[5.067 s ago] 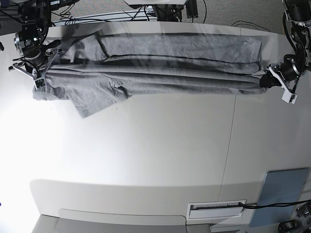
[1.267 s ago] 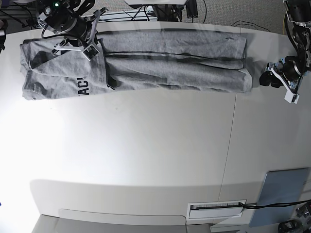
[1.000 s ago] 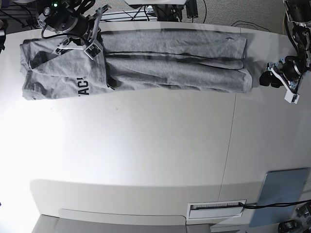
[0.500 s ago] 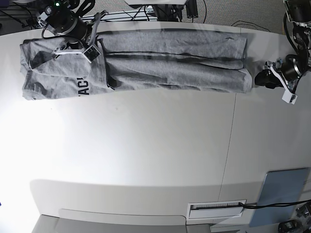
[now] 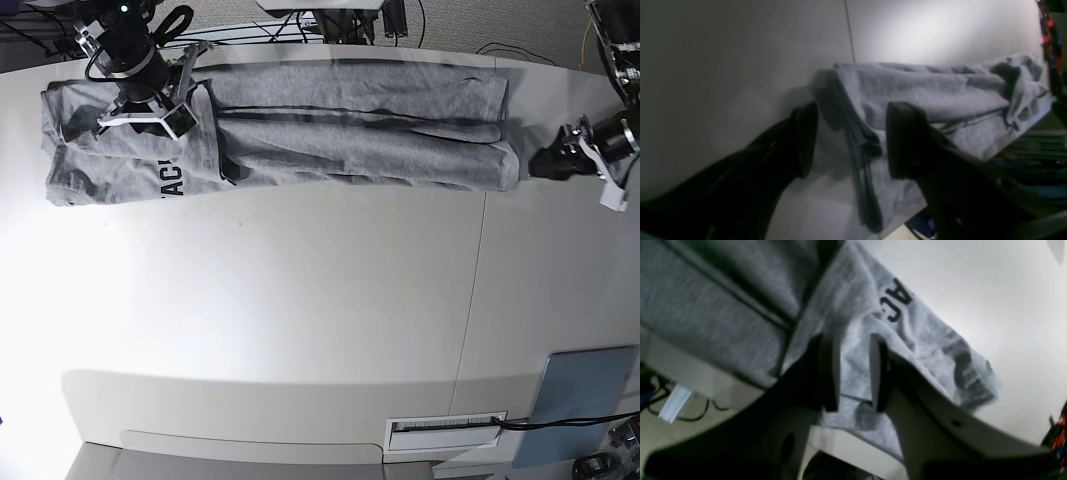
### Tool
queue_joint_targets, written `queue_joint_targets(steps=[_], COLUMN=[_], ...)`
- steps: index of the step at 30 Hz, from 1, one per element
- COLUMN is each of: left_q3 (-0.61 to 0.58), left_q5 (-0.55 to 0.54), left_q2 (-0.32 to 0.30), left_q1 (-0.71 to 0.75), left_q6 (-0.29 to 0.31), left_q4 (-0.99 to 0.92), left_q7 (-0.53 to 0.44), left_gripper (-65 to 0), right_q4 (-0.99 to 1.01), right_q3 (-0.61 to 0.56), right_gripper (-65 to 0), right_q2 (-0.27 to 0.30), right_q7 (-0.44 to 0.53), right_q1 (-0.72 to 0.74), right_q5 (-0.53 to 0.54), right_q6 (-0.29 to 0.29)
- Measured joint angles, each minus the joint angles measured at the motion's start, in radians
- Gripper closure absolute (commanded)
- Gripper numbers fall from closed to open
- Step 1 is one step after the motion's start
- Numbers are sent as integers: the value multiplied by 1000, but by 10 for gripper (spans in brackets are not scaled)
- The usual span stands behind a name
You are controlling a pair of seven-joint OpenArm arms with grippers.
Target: Fold the T-shirt properly
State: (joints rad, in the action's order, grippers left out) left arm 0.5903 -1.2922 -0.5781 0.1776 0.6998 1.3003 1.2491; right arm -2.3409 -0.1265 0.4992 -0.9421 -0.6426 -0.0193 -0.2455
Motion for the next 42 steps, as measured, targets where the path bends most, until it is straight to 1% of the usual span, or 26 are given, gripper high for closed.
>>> queue_joint_targets(steps=[4, 8, 10, 13, 15, 19, 25, 27, 30, 32, 34, 35, 39, 40, 41, 42], left_q3=[0, 0, 1, 1, 1, 1, 1, 2, 2, 2, 2, 2, 2, 2, 2, 2], left_q5=[1, 8, 42, 106, 112, 109, 67, 64, 53, 53, 54, 54, 62, 72, 89, 105], left_q2=[54, 79, 92, 134, 153, 162, 172, 186, 224, 232, 228, 226, 227, 228, 229, 229], left_q1=[16, 48, 55, 57, 57, 55, 57, 57, 57, 57, 57, 58, 57, 57, 57, 57], left_q6=[0, 0, -1, -2, -2, -2, -3, -3, -3, -3, -3, -3, -3, -3, -3, -6], left_q4=[0, 0, 0, 0, 0, 0, 0, 0, 0, 0, 0, 0, 0, 0, 0, 0], left_q7=[0, 0, -1, -1, -14, -19, -12, -12, -28, -46, -45, -46, -108, -132, -155, -174], left_gripper=[-339, -339, -339, -339, -339, -339, -339, -339, -339, -334, -291, -253, -53, -16, 0, 0], right_q4=[0, 0, 0, 0, 0, 0, 0, 0, 0, 0, 0, 0, 0, 0, 0, 0], right_q3=[0, 0, 0, 0, 0, 0, 0, 0, 0, 0, 0, 0, 0, 0, 0, 0], right_gripper=[-157, -157, -157, -157, -157, -157, -157, -157, -157, -157, -157, -157, -157, -157, -157, -157], right_q2=[0, 0, 0, 0, 0, 0, 0, 0, 0, 0, 0, 0, 0, 0, 0, 0], right_q7=[-4, -11, -11, -11, -12, -12, -15, -15, -15, -16, -22, -23, -32, -40, -42, -46], right_q1=[0, 0, 0, 0, -1, 0, 0, 0, 0, 0, 0, 0, 0, 0, 0, 0], right_q5=[0, 0, 0, 0, 1, 1, 1, 1, 1, 1, 1, 1, 1, 1, 1, 1], right_q6=[14, 13, 14, 13, 13, 13, 13, 13, 13, 13, 13, 13, 13, 13, 13, 13])
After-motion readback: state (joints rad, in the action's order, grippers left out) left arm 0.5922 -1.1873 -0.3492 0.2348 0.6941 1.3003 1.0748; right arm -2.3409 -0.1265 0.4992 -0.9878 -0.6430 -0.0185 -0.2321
